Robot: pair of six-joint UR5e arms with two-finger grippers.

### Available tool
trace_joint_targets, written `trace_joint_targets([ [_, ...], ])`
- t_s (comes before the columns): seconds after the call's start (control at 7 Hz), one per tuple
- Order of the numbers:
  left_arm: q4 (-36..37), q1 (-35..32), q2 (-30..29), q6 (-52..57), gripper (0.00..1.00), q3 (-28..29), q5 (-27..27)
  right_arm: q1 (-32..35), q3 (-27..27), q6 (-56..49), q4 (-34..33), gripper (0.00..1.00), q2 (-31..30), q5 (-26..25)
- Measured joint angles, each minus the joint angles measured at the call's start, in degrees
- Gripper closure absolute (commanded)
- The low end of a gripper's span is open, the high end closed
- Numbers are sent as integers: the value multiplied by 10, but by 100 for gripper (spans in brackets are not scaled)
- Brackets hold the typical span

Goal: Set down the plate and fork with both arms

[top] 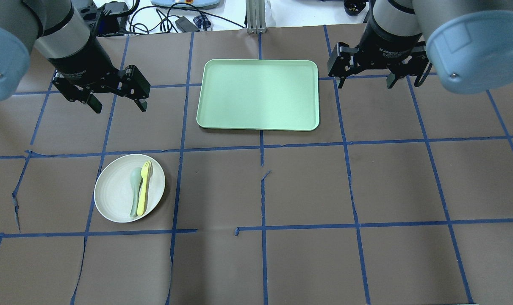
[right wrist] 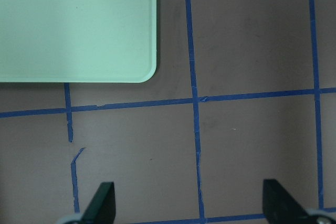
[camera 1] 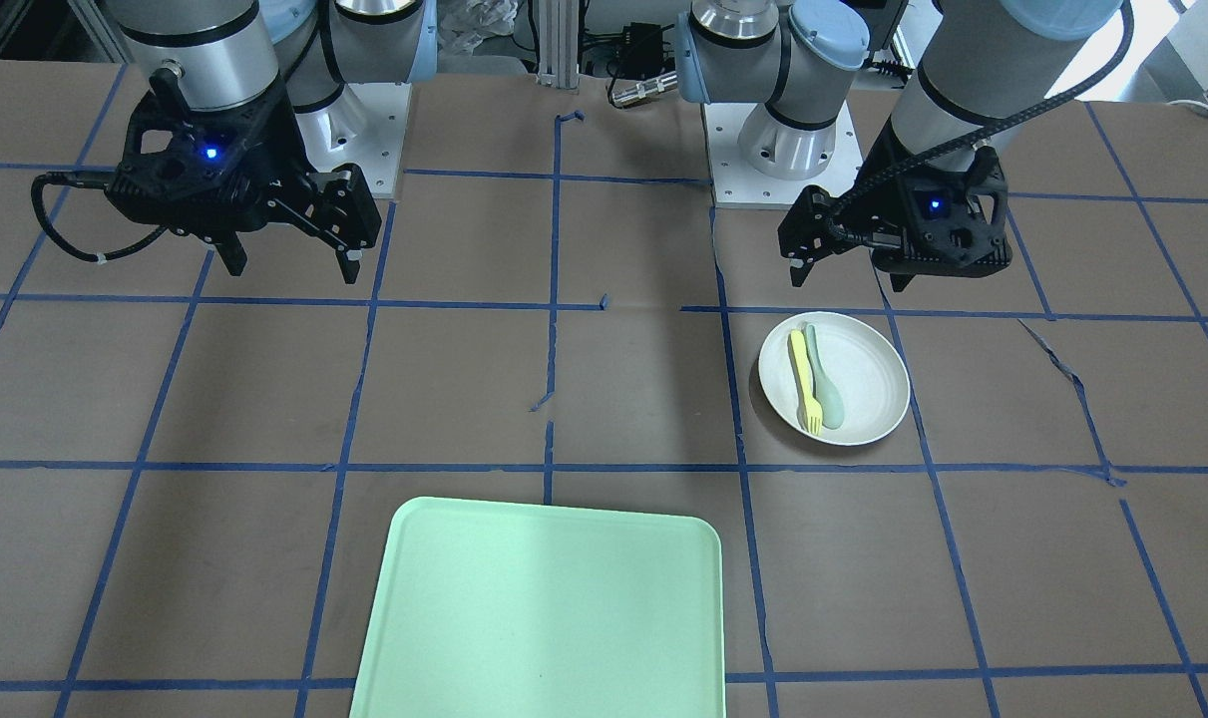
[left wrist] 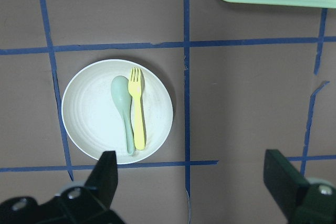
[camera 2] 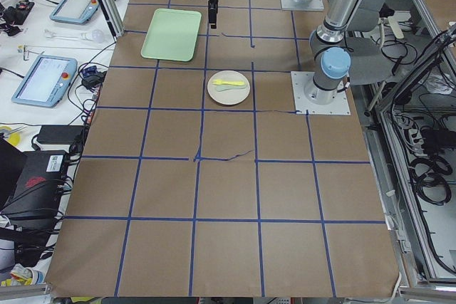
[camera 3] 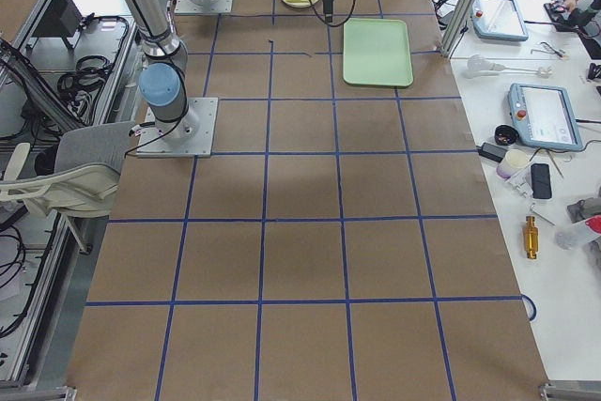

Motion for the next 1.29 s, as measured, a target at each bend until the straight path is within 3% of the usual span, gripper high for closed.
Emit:
trace_joint_targets([
  [1.29, 5, 8, 7, 2, 0, -27, 6, 0, 1, 0, 0, 0, 0, -1],
])
